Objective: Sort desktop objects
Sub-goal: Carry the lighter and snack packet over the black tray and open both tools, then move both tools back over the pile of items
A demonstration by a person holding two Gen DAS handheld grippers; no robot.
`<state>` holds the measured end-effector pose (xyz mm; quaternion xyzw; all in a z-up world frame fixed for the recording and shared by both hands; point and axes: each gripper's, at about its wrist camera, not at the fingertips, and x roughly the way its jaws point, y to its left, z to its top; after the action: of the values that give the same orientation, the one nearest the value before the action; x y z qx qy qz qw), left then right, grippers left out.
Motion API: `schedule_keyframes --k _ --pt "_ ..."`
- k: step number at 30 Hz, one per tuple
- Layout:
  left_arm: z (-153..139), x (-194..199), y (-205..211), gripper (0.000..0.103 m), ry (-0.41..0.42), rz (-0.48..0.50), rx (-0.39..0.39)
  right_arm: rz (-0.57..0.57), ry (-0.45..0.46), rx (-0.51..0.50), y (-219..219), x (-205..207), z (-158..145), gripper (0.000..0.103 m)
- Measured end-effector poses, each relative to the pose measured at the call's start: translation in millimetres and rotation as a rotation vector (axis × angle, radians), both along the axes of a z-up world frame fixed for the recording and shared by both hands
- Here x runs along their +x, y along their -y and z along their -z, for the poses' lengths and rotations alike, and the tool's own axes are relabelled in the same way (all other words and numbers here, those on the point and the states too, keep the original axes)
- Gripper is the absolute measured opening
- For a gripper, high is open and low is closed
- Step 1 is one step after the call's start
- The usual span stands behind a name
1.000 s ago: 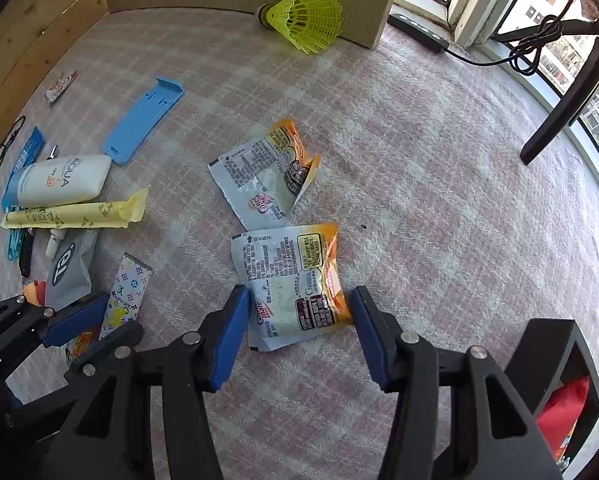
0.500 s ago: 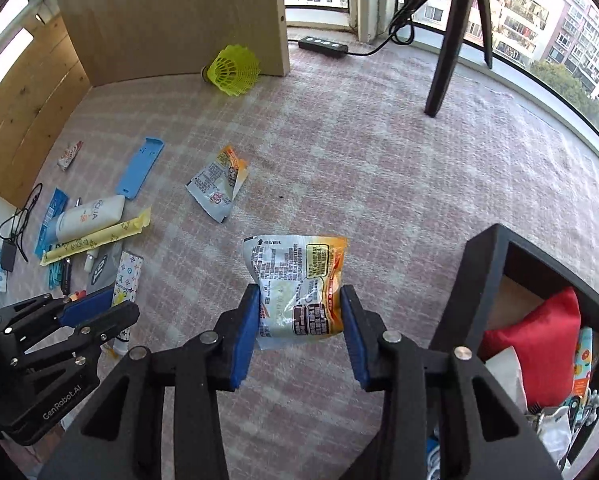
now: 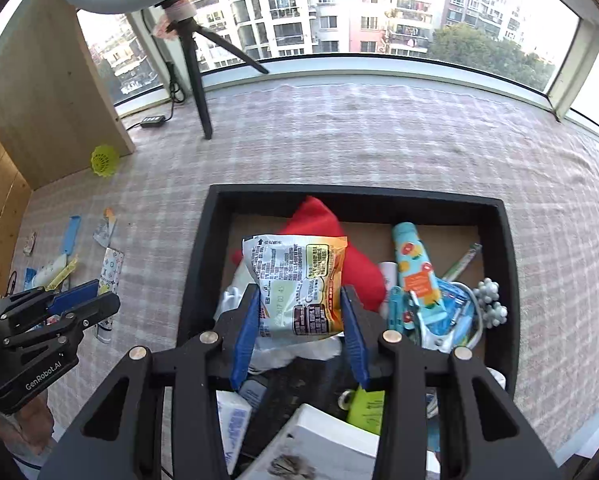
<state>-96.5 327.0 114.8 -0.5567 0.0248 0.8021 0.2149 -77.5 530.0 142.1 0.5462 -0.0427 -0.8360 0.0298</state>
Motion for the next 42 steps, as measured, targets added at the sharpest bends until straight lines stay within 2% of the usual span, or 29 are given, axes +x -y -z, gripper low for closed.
schedule_keyframes --k 6,9,11,12,14,18,23,28,33,42 --pt "-23 0 -70 0.022 -0.026 0.126 0.016 0.147 0.007 0.001 -70 29 4 0.038" --pt "-33 3 -104 0.022 -0.032 0.186 0.029 0.181 0.014 0.006 -89 39 5 0.039" --pt "-37 5 -125 0.022 -0.024 0.228 0.052 0.173 0.022 -0.015 -95 43 6 0.044" --pt "-38 6 -133 0.034 -0.018 0.245 0.064 0.179 0.023 -0.016 -97 44 6 0.046" --pt "-43 11 -144 0.049 -0.030 0.258 0.066 0.204 0.022 -0.009 -101 48 4 0.052" --pt "-44 21 -153 0.049 -0.073 0.297 0.014 0.227 0.016 -0.028 -104 54 3 0.052" --pt "-40 22 -139 0.049 -0.076 0.279 -0.012 0.223 0.022 -0.034 -95 57 2 0.052" --pt "-42 23 -106 0.049 -0.081 0.232 -0.021 0.183 -0.002 -0.031 -68 59 -10 0.052" --pt "-51 25 -64 0.051 -0.090 0.172 -0.031 0.114 -0.018 -0.053 -30 61 -22 0.053" --pt "-66 40 19 0.058 -0.168 0.066 -0.074 -0.031 -0.050 -0.071 53 65 -34 0.053"
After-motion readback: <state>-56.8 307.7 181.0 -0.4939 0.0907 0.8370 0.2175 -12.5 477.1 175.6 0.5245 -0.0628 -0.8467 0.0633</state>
